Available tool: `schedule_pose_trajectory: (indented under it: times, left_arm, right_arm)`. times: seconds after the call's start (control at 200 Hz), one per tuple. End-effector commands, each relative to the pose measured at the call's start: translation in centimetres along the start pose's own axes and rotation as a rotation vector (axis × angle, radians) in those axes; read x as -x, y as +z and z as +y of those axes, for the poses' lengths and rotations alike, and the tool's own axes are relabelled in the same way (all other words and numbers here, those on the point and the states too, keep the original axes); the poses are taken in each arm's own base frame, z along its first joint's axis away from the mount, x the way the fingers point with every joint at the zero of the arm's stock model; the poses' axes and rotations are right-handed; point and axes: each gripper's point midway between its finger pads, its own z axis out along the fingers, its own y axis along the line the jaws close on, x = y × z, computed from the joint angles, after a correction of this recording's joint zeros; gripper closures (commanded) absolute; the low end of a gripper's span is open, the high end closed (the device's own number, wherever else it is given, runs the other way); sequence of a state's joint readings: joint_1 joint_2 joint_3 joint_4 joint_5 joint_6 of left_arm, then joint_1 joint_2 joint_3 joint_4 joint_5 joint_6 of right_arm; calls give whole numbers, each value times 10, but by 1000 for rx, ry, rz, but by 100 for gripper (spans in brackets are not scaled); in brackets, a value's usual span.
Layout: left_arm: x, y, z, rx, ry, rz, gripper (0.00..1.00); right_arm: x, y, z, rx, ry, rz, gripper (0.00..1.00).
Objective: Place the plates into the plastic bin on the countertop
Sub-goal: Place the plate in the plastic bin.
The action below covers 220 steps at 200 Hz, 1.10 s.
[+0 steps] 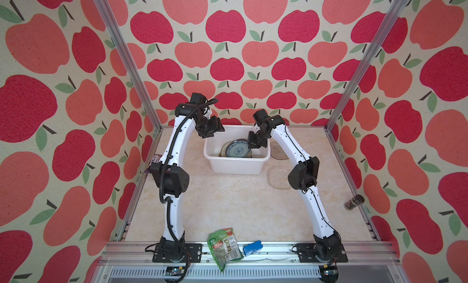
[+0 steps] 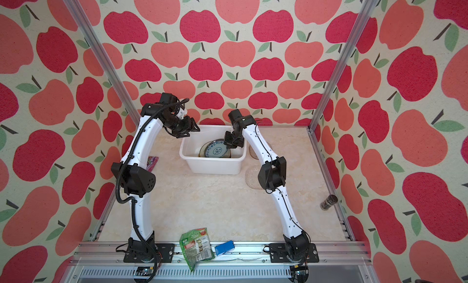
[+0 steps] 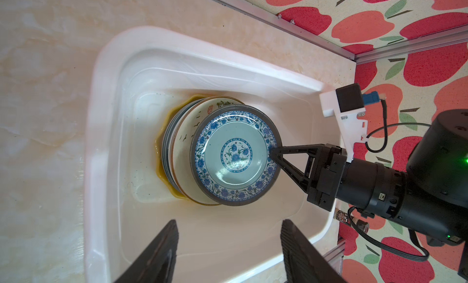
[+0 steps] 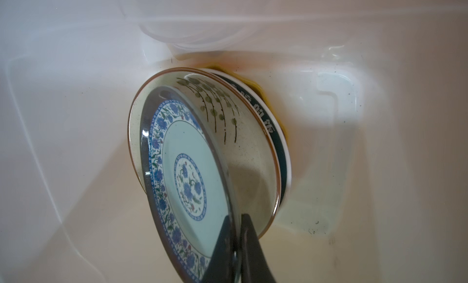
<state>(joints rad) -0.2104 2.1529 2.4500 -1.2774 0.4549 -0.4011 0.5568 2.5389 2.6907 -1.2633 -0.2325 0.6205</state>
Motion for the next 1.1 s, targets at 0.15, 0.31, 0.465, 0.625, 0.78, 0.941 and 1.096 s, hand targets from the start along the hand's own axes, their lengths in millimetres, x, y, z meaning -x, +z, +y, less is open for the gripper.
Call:
schedule_pose_trajectory:
  times: [0.15, 0.31, 0.465, 0.625, 0.78, 0.941, 1.096]
  left_arm:
    - [-4, 0, 4, 19, 0, 19, 33]
    - [-3, 1, 1, 5, -3, 20, 33]
    - [-1, 3, -2, -3, -4, 19, 33]
    - [1, 3, -13, -19, 17, -1, 33]
    - [7, 1, -24, -43, 44, -34, 32]
    - [7, 9, -25, -16, 84, -48, 33]
    - [7, 19, -22, -3, 117, -87, 33]
  right_arm:
    - [0, 1, 6, 21, 3, 3, 73]
    - [7, -7, 5, 30, 19, -20, 72]
    - [17, -26, 8, 65, 26, -62, 73]
    - [42, -81, 26, 178, 31, -188, 74]
    - [65, -166, 34, 278, 37, -366, 73]
    - [63, -236, 22, 262, -28, -495, 71]
    - [39, -269, -9, 126, -85, -560, 63]
